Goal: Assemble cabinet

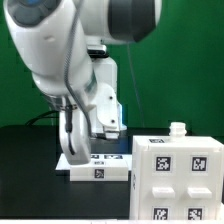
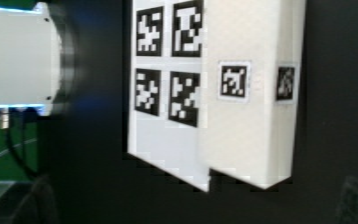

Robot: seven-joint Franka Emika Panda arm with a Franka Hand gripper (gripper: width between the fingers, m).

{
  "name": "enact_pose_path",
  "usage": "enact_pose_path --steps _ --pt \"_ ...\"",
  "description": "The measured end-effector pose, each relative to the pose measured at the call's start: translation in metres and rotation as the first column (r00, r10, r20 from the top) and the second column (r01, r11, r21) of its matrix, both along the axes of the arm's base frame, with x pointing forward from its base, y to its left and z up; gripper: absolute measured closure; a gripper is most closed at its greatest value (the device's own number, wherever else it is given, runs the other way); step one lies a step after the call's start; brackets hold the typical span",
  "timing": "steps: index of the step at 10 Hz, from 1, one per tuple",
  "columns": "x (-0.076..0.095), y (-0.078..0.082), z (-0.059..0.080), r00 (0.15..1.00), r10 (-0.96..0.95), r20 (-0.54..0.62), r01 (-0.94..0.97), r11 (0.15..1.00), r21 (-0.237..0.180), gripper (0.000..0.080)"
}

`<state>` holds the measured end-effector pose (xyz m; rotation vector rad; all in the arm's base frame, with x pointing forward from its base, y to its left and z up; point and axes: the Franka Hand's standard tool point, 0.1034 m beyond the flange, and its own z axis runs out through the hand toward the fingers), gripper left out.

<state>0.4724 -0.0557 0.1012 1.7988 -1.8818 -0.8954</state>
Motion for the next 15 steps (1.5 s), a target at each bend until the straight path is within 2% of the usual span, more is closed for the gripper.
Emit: enact_pose_path --steps 2,3,4,5,7,8,10,11,13,14,15 --pt "0.008 -0.001 0.000 0.993 -0.002 0.121 0.004 1.000 -0.017 0.0002" --pt "0.012 0.000 -0.004 0.979 0.014 0.205 -0.005 0.999 -0.041 0.0002" --pt "0.005 0.012 -0.008 0.963 0.042 0.268 -0.028 0.998 -0.057 0.0002" --pt "-0.012 0.026 -0.011 0.962 0.068 0.266 -0.056 0.997 -0.054 0.0002" --pt "-0.018 0.036 -0.025 0.926 0.104 0.363 -0.079 0.993 -0.083 0.0002" --pt "-0.015 0.037 -0.024 0.902 0.092 0.421 -0.066 0.995 -0.075 0.0002" --pt "-0.008 0.034 -0.026 0.830 0.076 0.553 -0.035 0.996 -0.085 0.0002" --pt "-0.010 0.032 -0.028 0.795 0.066 0.603 -0.013 0.996 -0.091 0.0002" --pt "-0.033 0.025 -0.043 0.749 0.061 0.660 0.036 0.990 -0.134 0.0002" --pt "-0.046 0.027 -0.052 0.765 0.042 0.643 0.058 0.989 -0.135 0.0002" --pt "-0.049 0.030 -0.057 0.778 0.035 0.628 0.066 0.988 -0.137 0.0002"
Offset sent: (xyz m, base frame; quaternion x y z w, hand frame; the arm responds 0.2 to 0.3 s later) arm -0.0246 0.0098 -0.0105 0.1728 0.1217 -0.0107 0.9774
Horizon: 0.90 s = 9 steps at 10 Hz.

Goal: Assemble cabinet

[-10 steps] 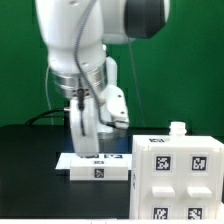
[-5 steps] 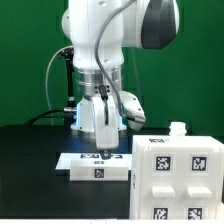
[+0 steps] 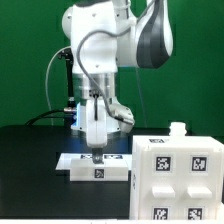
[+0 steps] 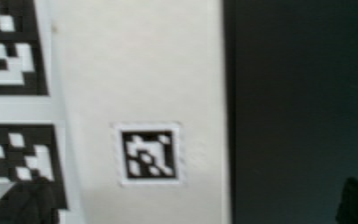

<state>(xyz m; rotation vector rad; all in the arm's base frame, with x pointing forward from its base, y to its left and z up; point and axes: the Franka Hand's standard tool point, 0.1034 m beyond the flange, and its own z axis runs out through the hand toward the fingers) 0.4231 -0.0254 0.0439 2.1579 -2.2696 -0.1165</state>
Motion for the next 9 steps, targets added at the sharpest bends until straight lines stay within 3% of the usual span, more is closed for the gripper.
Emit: enact_pose_path --steps 3,6,9 --pt "0.000 0.000 -0.003 1.000 0.017 0.000 -0.017 1.000 -0.005 0.0002" --pt "-0.018 -0.001 -0.032 0.998 0.041 -0.056 -0.043 0.998 -0.043 0.0002" --pt "-0.015 -0.001 -0.038 0.997 0.050 -0.064 -0.054 0.997 -0.054 0.0002"
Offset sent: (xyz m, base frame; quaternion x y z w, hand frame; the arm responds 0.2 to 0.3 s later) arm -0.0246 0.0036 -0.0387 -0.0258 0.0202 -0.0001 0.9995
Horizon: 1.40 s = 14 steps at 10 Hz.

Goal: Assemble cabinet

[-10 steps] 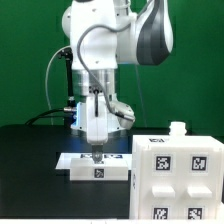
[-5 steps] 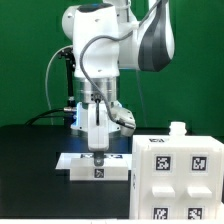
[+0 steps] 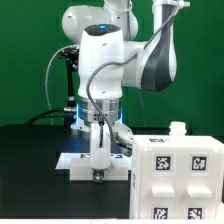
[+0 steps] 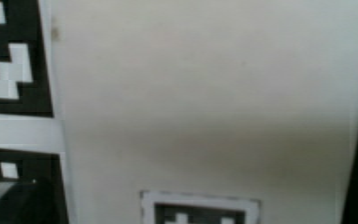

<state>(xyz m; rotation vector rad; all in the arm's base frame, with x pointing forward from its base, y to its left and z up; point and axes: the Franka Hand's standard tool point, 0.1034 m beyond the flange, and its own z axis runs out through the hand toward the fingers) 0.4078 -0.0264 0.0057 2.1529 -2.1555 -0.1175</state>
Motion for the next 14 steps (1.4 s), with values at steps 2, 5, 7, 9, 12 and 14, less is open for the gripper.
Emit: enact_pose_path --steps 2,5,7,9,12,14 --pt "0.000 0.000 0.000 1.000 0.000 -0.001 0.000 1.000 -0.001 0.0137" --pt "0.005 0.004 0.007 1.000 0.011 -0.013 -0.011 1.000 0.021 0.0232" --pt "0.027 0.016 0.047 0.999 0.044 -0.016 -0.042 0.995 0.088 0.0233" --pt "0.029 0.015 0.053 0.999 0.037 -0.009 -0.036 0.994 0.099 0.0234" --pt "0.030 0.015 0.048 0.994 0.079 -0.072 -0.072 0.992 0.104 0.0235" --pt "0.071 0.022 0.085 0.988 0.130 -0.081 -0.117 0.983 0.141 0.0235"
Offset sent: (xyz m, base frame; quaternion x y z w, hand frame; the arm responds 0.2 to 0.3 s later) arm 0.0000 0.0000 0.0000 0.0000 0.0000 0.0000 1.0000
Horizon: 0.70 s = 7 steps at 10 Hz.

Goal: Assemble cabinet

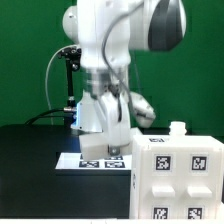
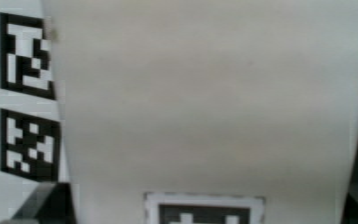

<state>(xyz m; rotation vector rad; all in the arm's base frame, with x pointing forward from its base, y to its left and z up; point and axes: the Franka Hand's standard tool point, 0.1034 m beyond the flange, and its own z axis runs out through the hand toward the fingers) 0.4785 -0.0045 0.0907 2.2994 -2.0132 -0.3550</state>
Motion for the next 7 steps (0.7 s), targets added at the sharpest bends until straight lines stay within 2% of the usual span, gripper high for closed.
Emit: enact_pose_path --steps 1,2,3,5,6,7 --pt "0.017 0.006 0.021 1.000 0.002 -0.003 -0.002 1.000 0.028 0.0236" --pt "0.026 0.008 0.032 1.000 -0.003 0.014 0.002 0.999 0.041 0.0236" --pt "0.022 0.006 0.026 1.000 -0.002 0.010 0.002 0.999 0.034 0.0236" --pt "0.022 0.006 0.025 1.000 -0.001 0.008 0.001 0.999 0.032 0.0237" --pt "0.021 0.008 0.031 0.999 0.033 -0.026 -0.032 0.999 0.023 0.0238" --pt "0.032 0.013 0.051 0.994 0.091 -0.063 -0.090 0.996 0.011 0.0239"
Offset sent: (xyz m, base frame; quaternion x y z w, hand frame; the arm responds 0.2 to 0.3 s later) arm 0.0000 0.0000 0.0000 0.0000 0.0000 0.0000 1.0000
